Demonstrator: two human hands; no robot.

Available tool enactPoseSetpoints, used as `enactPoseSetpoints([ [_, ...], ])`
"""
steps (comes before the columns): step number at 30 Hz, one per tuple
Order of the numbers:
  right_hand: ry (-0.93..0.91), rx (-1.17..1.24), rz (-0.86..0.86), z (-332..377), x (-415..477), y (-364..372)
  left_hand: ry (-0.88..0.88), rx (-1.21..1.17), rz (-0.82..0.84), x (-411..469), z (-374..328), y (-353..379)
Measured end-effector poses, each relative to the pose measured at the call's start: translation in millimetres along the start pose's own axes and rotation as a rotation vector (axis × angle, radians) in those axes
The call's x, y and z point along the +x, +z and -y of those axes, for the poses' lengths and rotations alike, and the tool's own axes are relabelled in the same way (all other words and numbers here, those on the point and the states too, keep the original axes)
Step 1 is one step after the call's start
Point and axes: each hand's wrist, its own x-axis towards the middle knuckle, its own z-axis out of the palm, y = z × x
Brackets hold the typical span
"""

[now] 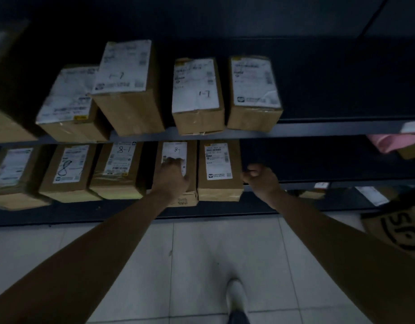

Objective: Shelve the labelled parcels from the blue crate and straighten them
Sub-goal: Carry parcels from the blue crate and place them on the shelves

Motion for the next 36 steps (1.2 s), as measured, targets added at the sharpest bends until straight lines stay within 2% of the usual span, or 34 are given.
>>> enactPoseSetpoints([
  [2, -0.133, -0.236, 0.099, 18.9, -37.9, -14.9, 0.124, 0.059, 0.086, -28.1, -29.4, -13.8],
  [4, -0.246, -0.429, 0.096, 44.3, -77.1, -35.1, 0.266, 0.101, 0.141, -54.9, -62.6, -35.3],
  [8, -0.298, -0.745, -0.135, 99.0, -161.7, -96.7, 0.583, 0.179, 0.069, -108.9, -135.3, -101.9],
  [15, -0.207, -0.915, -0.699, 150.4, -342.1, -242.4, 1.149, 0.274, -0.238, -227.2, -299.0, -215.9],
  [20, 0.023, -0.986, -0.948, 132.3, -481.6, -324.1, 1.52, 0.286, -0.293, -343.4, -404.4, -234.1],
  [25, 0.302, -1.089, -1.154, 85.8, -621.5, -383.9, 1.816, 0.203, -0.359, -473.3, -493.8, -211.8],
  [30, 0.628, -1.084, -1.281, 13.5, -760.0, -417.0, 2.078, 0.047, -0.27, -624.5, -559.3, -154.8],
  [36, 1.029, -0.994, -1.308, -75.3, -919.7, -432.4, 2.341, -0.109, -0.109, -807.9, -603.2, -82.5],
])
